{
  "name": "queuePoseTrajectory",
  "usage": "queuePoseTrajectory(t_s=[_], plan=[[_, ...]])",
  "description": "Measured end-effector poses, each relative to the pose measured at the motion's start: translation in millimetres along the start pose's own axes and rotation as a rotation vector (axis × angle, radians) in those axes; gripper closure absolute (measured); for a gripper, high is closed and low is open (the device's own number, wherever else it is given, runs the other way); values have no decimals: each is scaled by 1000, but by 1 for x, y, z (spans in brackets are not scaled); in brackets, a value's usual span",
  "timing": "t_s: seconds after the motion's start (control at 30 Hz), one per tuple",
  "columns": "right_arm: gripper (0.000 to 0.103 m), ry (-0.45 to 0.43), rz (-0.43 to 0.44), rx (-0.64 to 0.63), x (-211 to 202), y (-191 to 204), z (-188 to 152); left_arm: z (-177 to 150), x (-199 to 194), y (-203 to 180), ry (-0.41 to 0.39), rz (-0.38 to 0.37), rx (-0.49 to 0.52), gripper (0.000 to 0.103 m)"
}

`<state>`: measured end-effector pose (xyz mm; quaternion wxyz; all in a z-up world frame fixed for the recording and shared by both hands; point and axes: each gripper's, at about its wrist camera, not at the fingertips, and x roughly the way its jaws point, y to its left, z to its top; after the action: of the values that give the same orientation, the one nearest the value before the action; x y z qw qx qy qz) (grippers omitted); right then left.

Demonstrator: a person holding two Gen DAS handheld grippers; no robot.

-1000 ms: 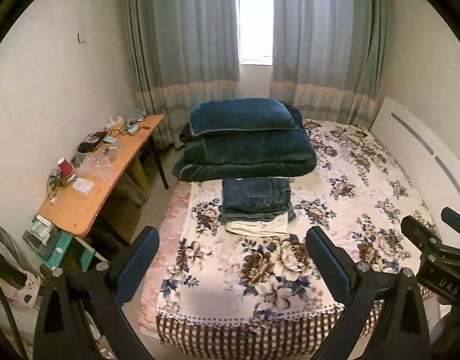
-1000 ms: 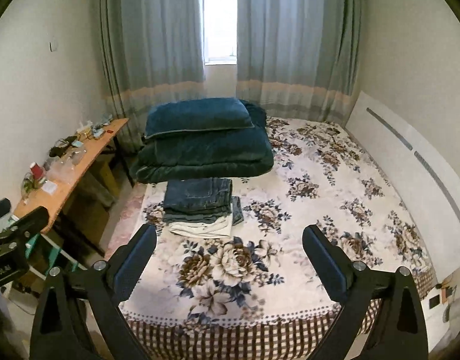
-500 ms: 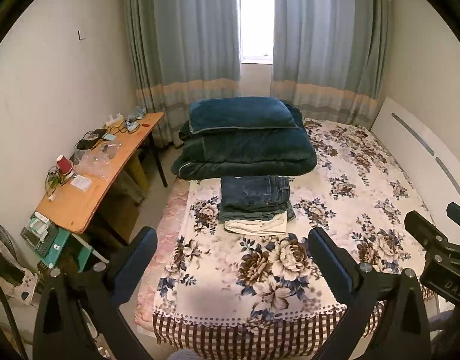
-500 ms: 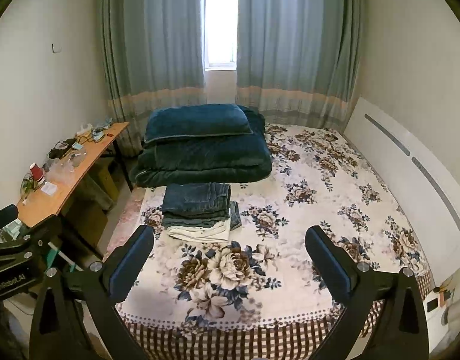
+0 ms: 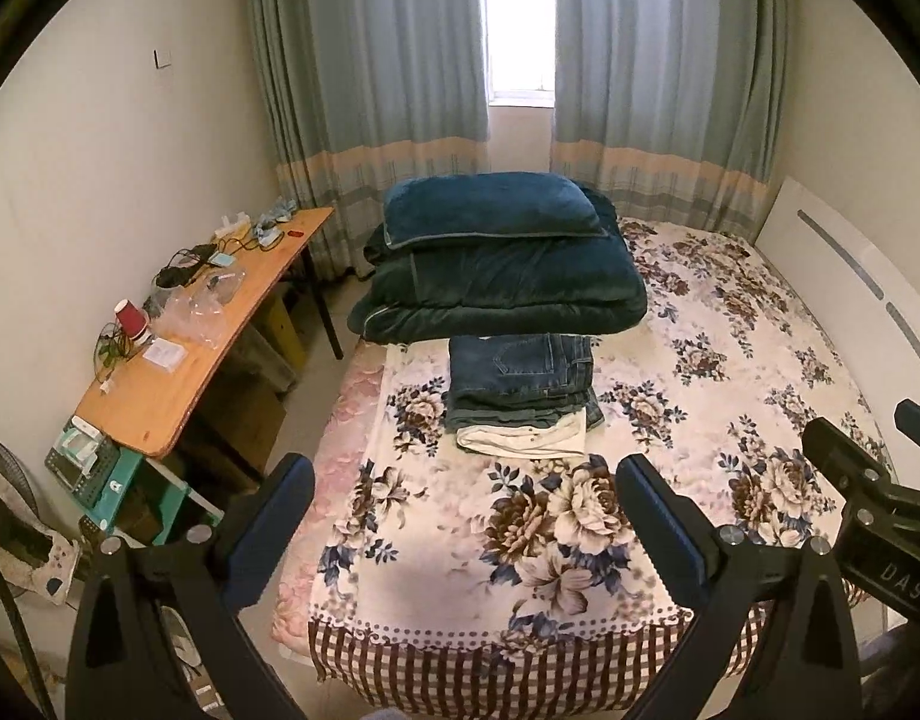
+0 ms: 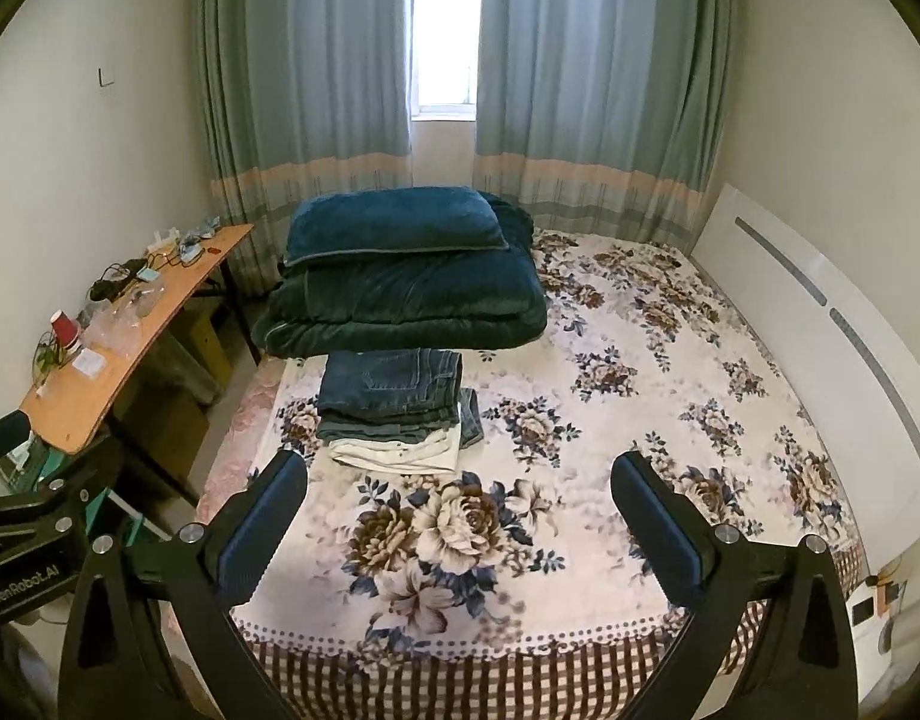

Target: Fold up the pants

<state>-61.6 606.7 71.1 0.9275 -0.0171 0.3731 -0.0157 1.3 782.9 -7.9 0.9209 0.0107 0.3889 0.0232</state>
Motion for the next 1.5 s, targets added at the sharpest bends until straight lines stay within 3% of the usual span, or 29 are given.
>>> queuePoseTrajectory(t_s=[1.5], plan=[[0, 12, 31, 14, 16, -7, -2, -1, -2, -4, -14, 14, -8, 0]])
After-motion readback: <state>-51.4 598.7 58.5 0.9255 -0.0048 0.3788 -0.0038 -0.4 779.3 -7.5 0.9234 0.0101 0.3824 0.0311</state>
